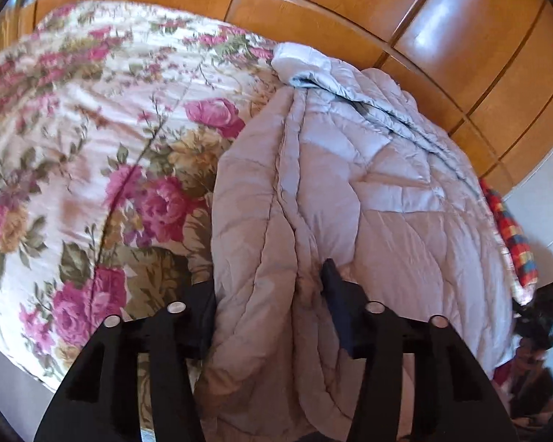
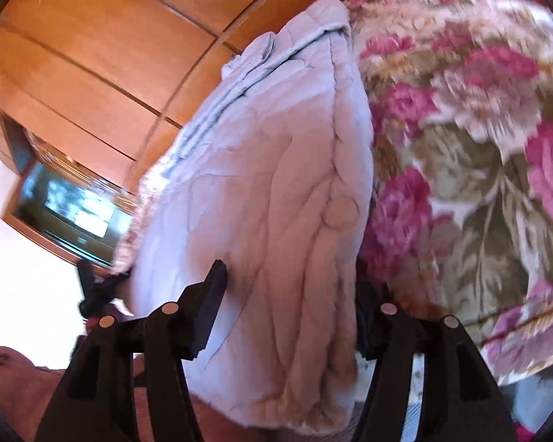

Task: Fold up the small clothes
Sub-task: 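Lift the folded coat with both tools and fold it over lengthwise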

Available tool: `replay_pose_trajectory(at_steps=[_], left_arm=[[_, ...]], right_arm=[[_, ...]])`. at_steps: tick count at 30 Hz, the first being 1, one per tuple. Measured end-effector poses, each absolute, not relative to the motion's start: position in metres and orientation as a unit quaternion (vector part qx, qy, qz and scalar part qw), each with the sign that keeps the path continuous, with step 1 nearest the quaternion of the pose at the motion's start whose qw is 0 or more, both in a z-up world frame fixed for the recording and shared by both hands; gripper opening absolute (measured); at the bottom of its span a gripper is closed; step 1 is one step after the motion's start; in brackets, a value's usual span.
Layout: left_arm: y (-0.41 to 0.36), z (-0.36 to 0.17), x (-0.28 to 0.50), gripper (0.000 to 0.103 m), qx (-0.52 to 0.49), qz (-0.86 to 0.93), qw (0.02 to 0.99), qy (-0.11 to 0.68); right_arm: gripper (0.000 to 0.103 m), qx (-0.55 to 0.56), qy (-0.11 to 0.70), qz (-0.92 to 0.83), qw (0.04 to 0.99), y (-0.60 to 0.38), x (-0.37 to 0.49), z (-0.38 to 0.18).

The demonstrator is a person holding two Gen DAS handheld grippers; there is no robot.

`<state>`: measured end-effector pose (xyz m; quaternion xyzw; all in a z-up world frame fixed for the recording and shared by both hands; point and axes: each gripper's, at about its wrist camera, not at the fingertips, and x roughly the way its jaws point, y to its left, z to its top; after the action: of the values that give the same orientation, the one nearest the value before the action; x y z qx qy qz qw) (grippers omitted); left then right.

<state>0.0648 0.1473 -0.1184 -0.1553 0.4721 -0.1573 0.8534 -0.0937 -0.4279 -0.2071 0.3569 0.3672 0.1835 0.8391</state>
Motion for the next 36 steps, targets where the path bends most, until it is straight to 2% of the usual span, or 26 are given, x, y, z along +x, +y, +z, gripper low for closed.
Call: replay_pose_trajectory(at_steps=[3,5,9,13,15,17,24,28,36], left_arm=[[0.148,-0.119,0.065,0.052,-0.172,-0.164,0.846,0.477],[0.142,-0.117,0.064,0.052,-0.163,-0.173,0.844,0.481],[0.132,-0.114,0.059,0.052,-0.136,-0.186,0.844,0.485],[0.137,-0.118,0.058,0.051,-0.148,-0.190,0.838,0.490],[0.136,-0.116,0.056,0.027,-0.140,-0.183,0.840,0.492],[0.139,-0.114,0.055,0.019,-0.161,-0.191,0.834,0.491],[0.159,-0.092,0.049,0.012,-0.276,-0.236,0.808,0.465],[0.164,-0.076,0.036,0.012,-0.301,-0.255,0.799,0.455],[0.194,-0.042,-0.028,0.010,-0.393,-0.300,0.758,0.426]], right_arm=[[0.051,0.383,0.361,0.190,0.829,-0.430,-0.093,-0.214],[0.042,0.393,0.358,0.192,0.825,-0.429,-0.090,-0.216],[0.039,0.379,0.362,0.194,0.830,-0.420,-0.082,-0.213],[0.028,0.370,0.364,0.186,0.834,-0.417,-0.081,-0.212],[0.022,0.376,0.364,0.189,0.831,-0.420,-0.082,-0.213],[0.016,0.380,0.358,0.197,0.830,-0.421,-0.083,-0.209],[0.014,0.386,0.304,0.227,0.841,-0.430,-0.091,-0.170],[0.014,0.401,0.292,0.240,0.834,-0.435,-0.100,-0.155],[0.013,0.460,0.243,0.288,0.804,-0.450,-0.157,-0.134]])
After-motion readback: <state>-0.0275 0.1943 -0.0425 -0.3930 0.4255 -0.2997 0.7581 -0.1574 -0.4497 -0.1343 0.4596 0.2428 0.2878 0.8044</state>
